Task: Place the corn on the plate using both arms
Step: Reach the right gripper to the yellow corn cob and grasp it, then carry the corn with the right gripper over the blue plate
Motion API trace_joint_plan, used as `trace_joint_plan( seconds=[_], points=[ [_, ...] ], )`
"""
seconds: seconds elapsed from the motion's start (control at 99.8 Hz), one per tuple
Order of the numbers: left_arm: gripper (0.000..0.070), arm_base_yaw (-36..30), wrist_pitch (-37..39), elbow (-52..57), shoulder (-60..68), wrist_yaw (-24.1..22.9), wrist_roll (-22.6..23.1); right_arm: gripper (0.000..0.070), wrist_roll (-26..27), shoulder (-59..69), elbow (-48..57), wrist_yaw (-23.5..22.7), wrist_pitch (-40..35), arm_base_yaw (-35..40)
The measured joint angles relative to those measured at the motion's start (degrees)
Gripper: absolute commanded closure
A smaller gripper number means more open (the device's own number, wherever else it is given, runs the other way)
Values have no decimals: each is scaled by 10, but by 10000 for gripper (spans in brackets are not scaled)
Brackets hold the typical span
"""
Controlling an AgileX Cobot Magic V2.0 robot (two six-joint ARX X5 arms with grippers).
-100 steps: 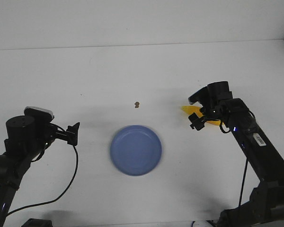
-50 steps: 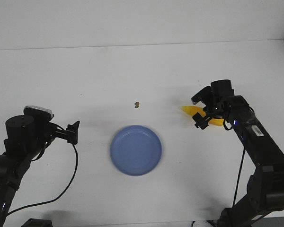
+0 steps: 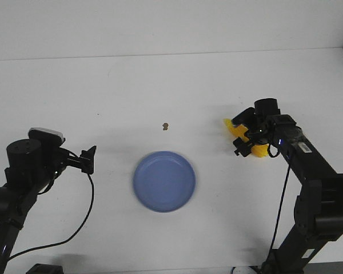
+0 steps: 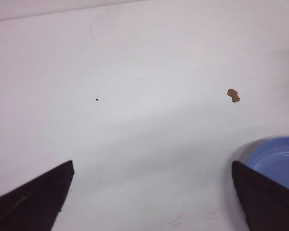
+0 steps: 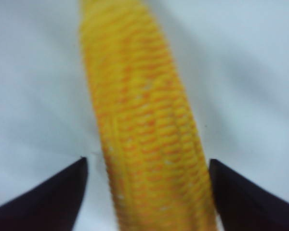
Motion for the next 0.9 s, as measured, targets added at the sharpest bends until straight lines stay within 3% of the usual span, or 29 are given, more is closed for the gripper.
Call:
trace_joint_plan(
  seconds=[0.04,0.08,0.301,0.481,0.611,0.792,0.902],
  points=[
    [0,0,0,0,0,0,0,615,1,0,0,0,3,0],
    [0,0,0,0,0,0,0,646,2,0,0,2,4,-1],
    [0,0,0,0,0,0,0,644,21,0,5,8,-11,-1],
    [0,0,0,0,0,0,0,643,63,-43,6,-71,-32,20],
    [0,0,0,0,0,0,0,641,101,-107,12,-122,-38,85],
    [0,0,0,0,0,0,0,624,156,-134,17,-121,-85,210],
    [0,0,0,0,0,0,0,617,175,-125,16,-96,-97,294]
  ],
)
